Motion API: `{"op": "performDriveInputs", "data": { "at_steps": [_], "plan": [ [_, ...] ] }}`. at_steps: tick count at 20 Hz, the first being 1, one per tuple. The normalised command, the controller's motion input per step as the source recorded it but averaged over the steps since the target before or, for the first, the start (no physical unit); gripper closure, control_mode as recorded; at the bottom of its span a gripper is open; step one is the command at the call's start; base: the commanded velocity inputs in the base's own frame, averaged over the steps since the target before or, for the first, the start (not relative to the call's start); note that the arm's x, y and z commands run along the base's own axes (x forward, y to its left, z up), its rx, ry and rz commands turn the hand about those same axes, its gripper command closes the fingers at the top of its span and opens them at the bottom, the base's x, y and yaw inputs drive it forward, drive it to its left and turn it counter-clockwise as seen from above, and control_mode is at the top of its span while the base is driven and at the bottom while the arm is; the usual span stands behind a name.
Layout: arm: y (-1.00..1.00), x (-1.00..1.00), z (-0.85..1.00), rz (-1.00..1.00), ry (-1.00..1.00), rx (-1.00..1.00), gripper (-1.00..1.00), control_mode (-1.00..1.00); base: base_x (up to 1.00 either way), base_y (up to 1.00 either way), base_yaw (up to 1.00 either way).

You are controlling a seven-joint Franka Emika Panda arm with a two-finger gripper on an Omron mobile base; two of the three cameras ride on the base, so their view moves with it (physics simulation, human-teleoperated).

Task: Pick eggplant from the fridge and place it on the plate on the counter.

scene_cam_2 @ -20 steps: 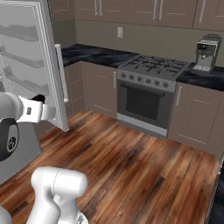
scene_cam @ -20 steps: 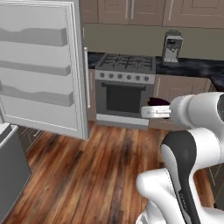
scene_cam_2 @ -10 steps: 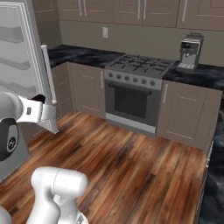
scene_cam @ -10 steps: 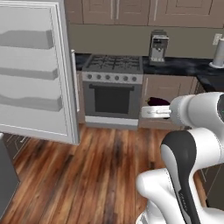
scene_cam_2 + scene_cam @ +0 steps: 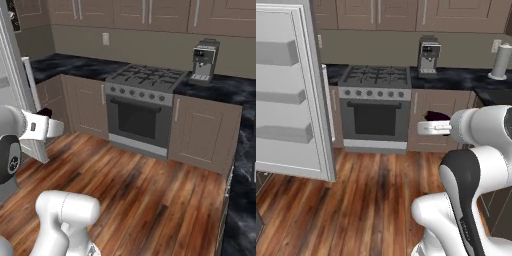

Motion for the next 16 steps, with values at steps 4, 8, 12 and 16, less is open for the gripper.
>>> {"op": "performDriveInputs", "data": {
  "at_steps": [4,8,12,16],
  "plan": [
    [0.00,0.00,0.00,0.00,0.00,0.00,1.00,1.00,0.44,-0.37,-0.11],
    [0.00,0.00,0.00,0.00,0.00,0.00,1.00,1.00,0.44,-0.40,-0.09],
    [0.00,0.00,0.00,0.00,0.00,0.00,1.00,1.00,0.47,-0.35,-0.06],
    [0.00,0.00,0.00,0.00,0.00,0.00,1.00,1.00,0.49,-0.33,-0.04]
  ]
}}
